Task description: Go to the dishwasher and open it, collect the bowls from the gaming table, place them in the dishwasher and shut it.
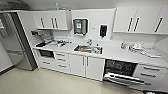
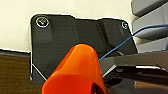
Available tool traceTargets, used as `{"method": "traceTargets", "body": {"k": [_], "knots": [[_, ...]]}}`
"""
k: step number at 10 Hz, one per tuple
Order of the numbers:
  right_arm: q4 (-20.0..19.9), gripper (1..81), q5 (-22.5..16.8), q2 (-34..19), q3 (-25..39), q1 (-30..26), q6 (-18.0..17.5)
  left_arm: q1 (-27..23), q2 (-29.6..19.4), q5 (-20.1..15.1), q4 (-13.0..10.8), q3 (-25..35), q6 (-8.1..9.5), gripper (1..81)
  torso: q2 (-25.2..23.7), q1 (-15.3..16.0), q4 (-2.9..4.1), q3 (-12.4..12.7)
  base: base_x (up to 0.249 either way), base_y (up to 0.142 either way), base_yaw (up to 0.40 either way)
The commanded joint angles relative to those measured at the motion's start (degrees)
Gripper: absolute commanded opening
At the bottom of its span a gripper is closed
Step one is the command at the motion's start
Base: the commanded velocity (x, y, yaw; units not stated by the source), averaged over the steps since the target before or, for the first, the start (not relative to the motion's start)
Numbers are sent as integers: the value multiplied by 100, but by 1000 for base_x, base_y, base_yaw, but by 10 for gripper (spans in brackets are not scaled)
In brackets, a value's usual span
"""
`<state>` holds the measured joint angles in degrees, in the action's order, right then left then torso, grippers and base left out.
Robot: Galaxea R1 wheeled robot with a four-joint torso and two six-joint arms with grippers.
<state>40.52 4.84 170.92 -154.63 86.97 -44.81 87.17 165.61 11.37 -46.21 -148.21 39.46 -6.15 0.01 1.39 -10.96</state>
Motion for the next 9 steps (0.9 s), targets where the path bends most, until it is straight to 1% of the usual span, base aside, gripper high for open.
{"method": "traceTargets", "body": {"k": [1,9], "knots": [[131,10,105,173,206,-236,25,-196,-63,-205,-36,12,9,10,0,0,0,0,168,-62,0],[106,10,105,164,188,-254,8,-187,-45,-205,-45,12,9,10,0,-1,0,0,168,-74,0]]}}
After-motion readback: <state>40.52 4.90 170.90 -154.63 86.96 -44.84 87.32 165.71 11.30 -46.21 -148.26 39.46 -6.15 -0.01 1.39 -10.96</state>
